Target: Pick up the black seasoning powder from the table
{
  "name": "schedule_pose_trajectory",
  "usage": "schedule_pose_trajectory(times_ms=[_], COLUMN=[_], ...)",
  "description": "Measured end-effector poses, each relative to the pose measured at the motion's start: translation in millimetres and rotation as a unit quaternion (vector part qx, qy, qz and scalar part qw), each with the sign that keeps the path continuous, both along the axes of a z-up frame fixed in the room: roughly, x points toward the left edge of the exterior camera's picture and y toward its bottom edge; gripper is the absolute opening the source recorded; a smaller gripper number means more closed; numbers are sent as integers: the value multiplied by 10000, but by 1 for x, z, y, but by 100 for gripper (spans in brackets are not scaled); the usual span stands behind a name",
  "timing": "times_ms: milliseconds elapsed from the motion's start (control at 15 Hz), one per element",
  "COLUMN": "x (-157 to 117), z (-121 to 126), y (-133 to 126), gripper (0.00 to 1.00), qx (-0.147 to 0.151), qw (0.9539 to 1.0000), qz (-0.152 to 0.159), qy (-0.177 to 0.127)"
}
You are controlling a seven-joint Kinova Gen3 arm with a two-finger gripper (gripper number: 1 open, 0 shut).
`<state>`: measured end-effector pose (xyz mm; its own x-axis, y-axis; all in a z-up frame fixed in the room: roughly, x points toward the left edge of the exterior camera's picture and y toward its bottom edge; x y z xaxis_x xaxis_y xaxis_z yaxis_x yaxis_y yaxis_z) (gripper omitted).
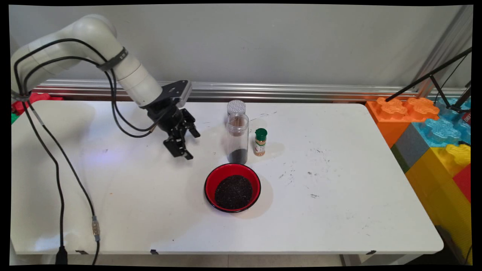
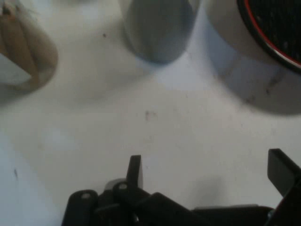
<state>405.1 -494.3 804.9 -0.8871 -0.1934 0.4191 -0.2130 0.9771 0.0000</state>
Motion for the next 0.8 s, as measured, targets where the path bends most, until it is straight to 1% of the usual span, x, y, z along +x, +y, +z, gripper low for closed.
schedule_pose_trajectory(times_ms=[200, 467, 600, 733, 800], x=[-4, -7, -6, -5, -4], z=[-2, -3, -3, -4, -6], y=[-4, -4, -5, -6, -8], gripper=[100, 100, 100, 100, 100], qx=[-16, -71, -193, -334, -440], qw=[9997, 9976, 9952, 9929, 9909], qz=[110, 119, 76, 64, 96], qy=[196, 678, 952, 1139, 1271])
